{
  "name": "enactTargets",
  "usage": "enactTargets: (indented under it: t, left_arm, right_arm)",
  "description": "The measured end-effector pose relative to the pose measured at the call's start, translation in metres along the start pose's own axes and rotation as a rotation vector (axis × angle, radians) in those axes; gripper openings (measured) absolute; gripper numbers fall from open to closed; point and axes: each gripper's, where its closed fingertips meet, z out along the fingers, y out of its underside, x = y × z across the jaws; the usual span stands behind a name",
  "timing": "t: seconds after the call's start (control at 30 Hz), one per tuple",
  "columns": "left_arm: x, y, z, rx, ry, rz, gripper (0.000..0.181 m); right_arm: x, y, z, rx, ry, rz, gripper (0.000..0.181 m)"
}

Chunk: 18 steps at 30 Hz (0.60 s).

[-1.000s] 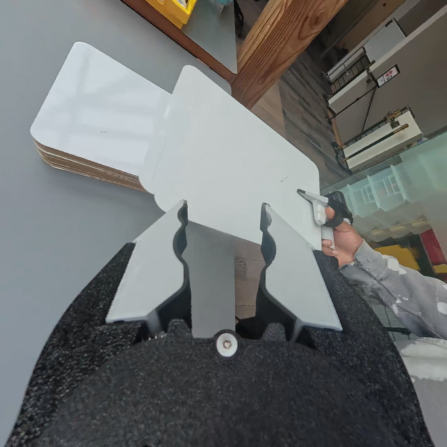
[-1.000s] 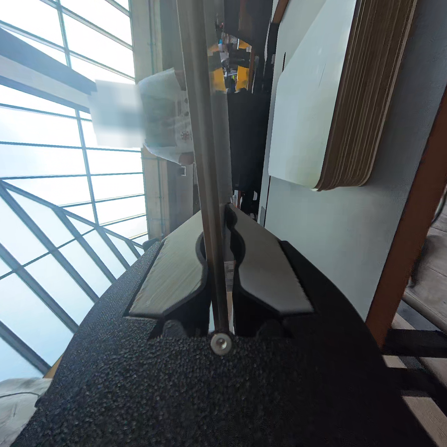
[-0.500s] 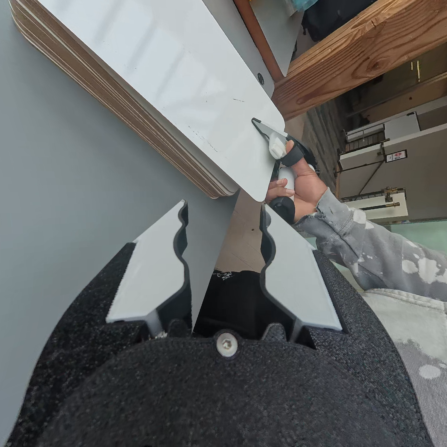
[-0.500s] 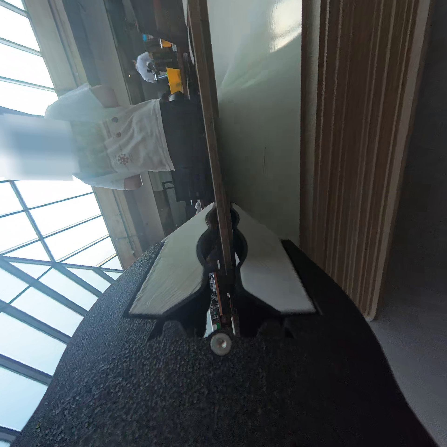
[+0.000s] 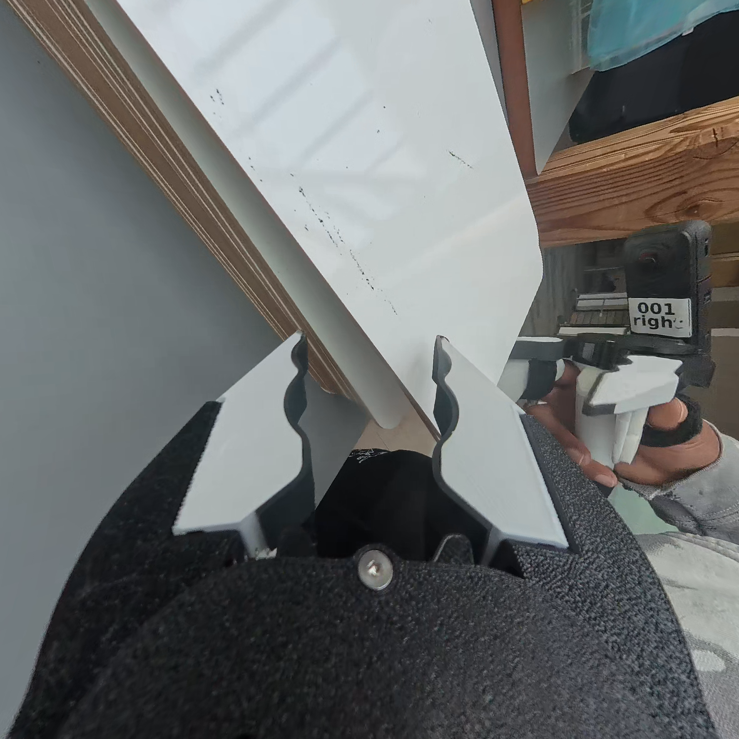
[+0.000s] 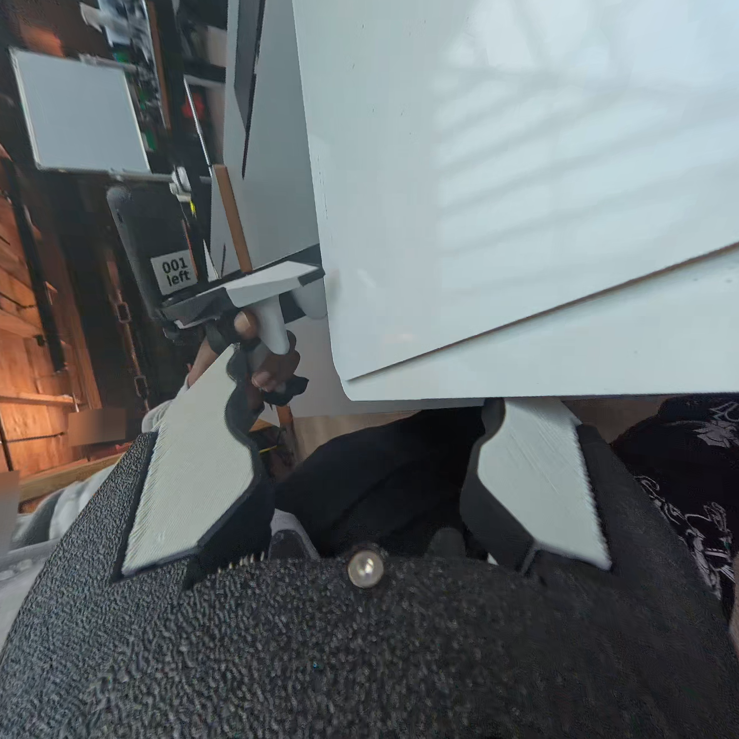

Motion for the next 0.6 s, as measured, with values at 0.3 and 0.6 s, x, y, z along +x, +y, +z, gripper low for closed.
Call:
enactTargets:
  t: [0.3,0.6]
  left_arm:
    - [-0.002,-0.002,0.013,0.001,-0.036,-0.042,0.06]
    - [-0.018,-0.012,0.005,0.041,-0.092,-0.067,0.061]
  right_arm:
    - [0.017,0.026,-0.003,-0.308,0.027,-0.286,0.101]
    - [0.031,0.038,-0.048,-0.494,0.071,-0.445,0.093]
